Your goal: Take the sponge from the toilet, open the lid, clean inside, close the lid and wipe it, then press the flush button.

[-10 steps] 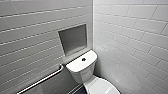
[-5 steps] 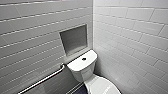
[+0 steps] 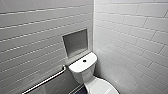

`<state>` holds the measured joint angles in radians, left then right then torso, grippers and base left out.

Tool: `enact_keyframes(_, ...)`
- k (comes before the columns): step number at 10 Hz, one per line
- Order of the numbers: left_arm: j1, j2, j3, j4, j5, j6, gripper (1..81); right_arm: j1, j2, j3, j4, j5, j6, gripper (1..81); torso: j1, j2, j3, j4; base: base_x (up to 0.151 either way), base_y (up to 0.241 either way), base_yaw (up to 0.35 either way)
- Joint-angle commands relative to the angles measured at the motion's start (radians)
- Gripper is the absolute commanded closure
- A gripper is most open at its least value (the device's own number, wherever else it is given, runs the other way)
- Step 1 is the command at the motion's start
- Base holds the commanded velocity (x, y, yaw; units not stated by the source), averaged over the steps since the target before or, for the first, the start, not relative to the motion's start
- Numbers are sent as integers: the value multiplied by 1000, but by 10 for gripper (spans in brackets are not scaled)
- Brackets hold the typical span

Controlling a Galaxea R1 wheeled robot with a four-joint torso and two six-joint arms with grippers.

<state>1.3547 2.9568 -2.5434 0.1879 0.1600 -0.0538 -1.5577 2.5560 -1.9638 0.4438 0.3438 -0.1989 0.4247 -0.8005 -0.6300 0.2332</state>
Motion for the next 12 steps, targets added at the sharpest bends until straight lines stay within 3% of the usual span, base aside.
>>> enact_keyframes(1, -28, -7, 3, -5, 70, 0, 10, 1, -1, -5, -20, -72, -4, 811, -61, 93, 92, 0, 0, 0, 0)
enact_keyframes(4, -28, -7, 3, -5, 70, 2, 10, 3, 42, -76, -20, -108, -4, 811, -137, 208, 208, 0, 0, 0, 0)
enact_keyframes(5, -28, -7, 3, -5, 70, 2, 10, 4, 48, -82, -20, -109, -4, 811, -158, 240, 142, 0, 0, 0, 0)
enact_keyframes(7, -28, -7, 3, -5, 70, 0, 10, 9, 57, -96, -20, -123, -4, 811, -197, 298, 186, 0, 0, 0, 0)
enact_keyframes(11, -28, -5, 3, -5, 70, 0, 10, 12, 97, -151, -20, -144, -4, 811, -287, 437, 200, 0, 0, 0, 0)
enact_keyframes(12, -28, -5, 3, -5, 70, 0, 10, 12, 103, -160, -20, -146, -4, 811, -309, 471, 222, 0, 0, 0, 0)
